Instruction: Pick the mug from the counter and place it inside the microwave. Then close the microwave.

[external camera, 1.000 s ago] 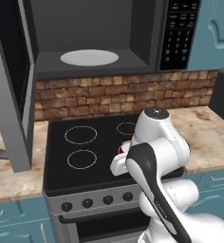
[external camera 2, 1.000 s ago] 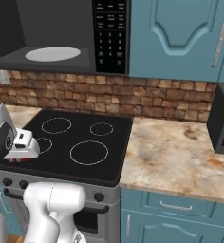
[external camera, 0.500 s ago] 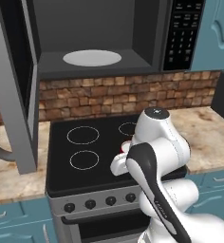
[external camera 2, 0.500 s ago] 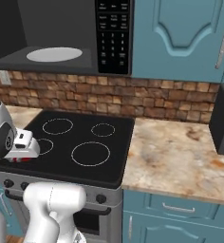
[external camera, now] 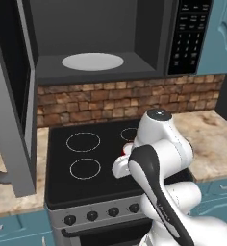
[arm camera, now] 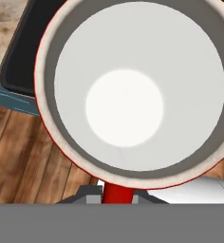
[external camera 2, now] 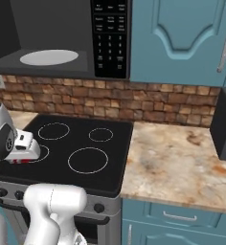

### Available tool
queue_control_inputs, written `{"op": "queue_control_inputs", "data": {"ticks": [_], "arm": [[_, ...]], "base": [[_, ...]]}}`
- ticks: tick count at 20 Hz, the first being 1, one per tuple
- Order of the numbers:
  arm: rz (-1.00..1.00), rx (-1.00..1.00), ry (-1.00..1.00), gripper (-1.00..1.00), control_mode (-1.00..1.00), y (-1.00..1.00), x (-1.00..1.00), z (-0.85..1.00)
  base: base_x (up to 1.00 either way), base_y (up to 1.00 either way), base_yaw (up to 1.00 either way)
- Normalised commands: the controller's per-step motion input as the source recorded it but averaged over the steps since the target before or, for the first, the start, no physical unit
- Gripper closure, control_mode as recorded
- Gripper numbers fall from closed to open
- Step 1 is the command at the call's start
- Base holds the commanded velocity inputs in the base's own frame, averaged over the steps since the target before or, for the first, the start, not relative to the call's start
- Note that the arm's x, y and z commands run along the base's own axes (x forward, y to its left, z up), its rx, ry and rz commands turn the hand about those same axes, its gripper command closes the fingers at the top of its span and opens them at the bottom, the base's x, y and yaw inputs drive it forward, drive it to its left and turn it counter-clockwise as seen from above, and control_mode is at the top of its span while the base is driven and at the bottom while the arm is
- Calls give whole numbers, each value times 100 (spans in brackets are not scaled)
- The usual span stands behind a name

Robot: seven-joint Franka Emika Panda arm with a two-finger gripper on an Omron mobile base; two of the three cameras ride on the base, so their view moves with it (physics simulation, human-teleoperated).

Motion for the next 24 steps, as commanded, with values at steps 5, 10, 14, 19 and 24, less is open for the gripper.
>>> {"op": "queue_control_inputs", "data": {"ticks": [5,10,14,19,24], "arm": [[0,0,0,100,100,0,0,0],[0,0,0,100,100,0,0,0],[0,0,0,100,100,0,0,0],[0,0,0,100,100,0,0,0],[0,0,0,100,100,0,0,0]], "base": [[17,22,-4],[-17,39,0],[-20,44,0],[0,9,0],[0,0,0]]}}
